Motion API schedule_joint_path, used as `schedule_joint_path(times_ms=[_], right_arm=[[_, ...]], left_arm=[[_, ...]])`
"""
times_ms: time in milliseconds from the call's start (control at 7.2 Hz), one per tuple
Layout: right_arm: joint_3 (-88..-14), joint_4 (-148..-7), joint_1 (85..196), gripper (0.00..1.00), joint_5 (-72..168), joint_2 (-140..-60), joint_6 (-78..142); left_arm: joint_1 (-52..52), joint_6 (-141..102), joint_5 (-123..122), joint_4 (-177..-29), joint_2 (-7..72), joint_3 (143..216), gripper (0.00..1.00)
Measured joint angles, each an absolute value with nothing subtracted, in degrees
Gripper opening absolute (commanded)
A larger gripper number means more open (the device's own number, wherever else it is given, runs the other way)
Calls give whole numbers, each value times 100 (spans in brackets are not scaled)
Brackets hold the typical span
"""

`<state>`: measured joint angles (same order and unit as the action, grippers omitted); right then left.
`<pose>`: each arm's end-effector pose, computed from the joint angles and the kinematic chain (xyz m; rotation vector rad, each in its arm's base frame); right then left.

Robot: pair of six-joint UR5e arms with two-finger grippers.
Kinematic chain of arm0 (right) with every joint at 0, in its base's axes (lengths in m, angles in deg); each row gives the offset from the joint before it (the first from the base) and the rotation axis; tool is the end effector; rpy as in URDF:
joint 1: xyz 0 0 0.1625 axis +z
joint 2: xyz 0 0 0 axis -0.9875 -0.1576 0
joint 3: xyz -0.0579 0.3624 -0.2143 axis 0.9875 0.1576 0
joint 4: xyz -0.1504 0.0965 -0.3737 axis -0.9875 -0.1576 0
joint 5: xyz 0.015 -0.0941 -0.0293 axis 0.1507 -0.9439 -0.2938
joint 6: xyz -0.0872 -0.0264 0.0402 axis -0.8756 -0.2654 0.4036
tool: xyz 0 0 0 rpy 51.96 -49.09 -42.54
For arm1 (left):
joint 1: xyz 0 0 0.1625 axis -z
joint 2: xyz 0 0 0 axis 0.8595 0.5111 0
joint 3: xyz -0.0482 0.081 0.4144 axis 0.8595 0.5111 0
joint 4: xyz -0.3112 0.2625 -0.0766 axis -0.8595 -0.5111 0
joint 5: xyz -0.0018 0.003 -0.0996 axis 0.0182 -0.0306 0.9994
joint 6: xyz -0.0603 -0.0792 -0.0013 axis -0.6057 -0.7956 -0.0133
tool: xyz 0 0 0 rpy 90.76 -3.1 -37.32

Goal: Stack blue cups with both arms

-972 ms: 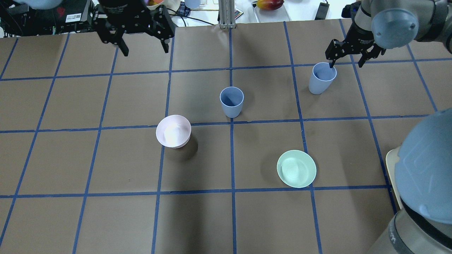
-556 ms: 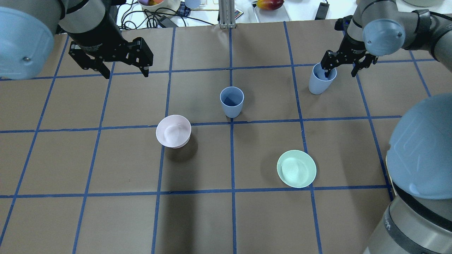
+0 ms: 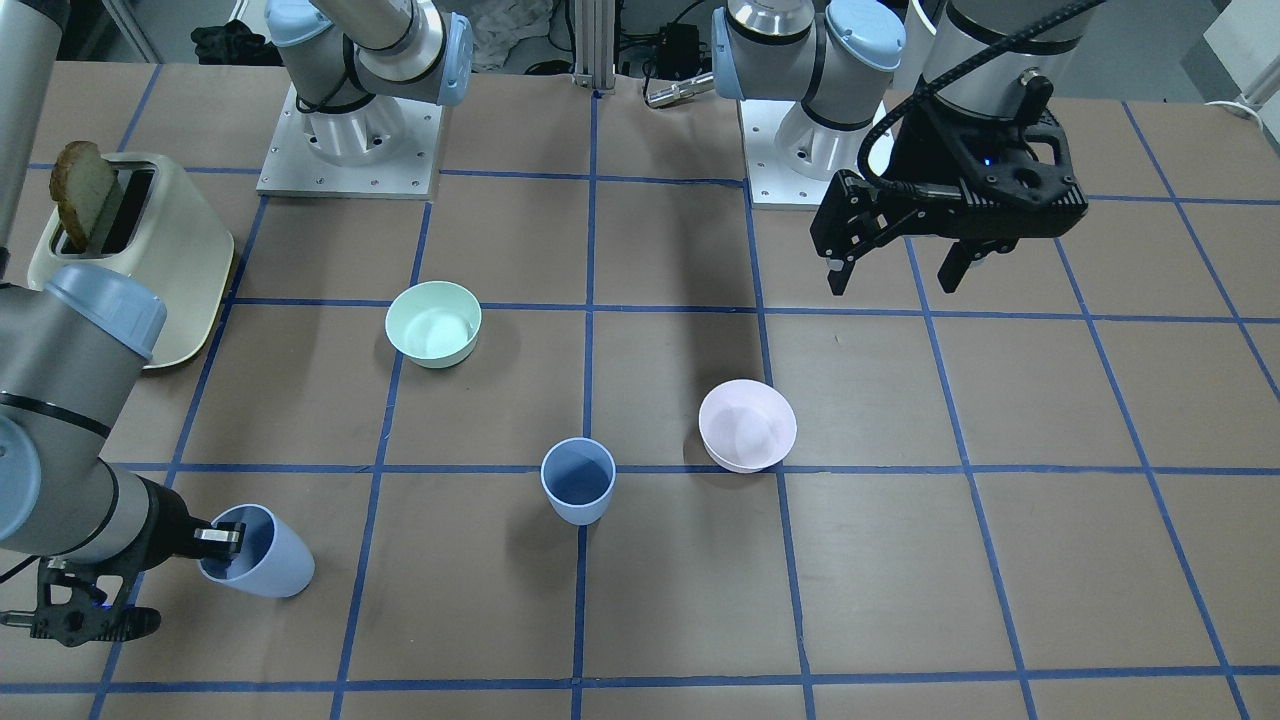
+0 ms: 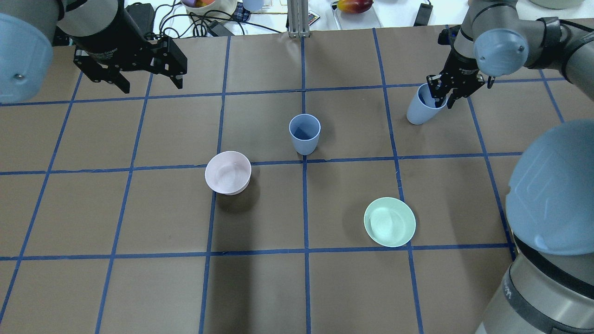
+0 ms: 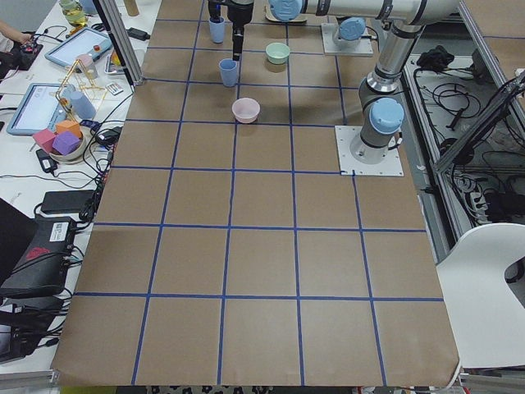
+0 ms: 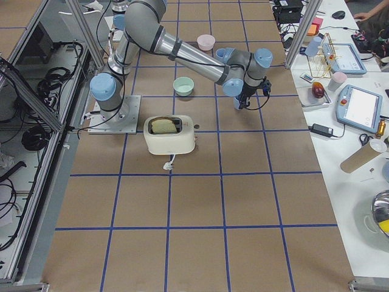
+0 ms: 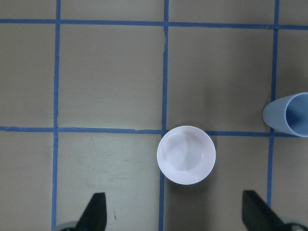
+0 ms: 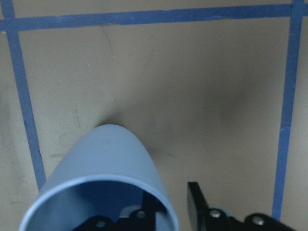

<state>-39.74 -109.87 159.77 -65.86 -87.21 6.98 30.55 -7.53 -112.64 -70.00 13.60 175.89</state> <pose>-0.0017 -0.6900 0.2449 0.0690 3.1347 0.1542 -0.1306 -0.5115 0.5158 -0.0756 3.1239 -0.2316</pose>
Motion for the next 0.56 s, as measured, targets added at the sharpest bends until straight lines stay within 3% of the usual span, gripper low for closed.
schedule_joint_path(times_ms=[556], right_arm=[[-3831,-10701,16193,0,-6267,-9163,1408]], left_arm=[[3055,-754,-11295,-7001,1356,17574,100]])
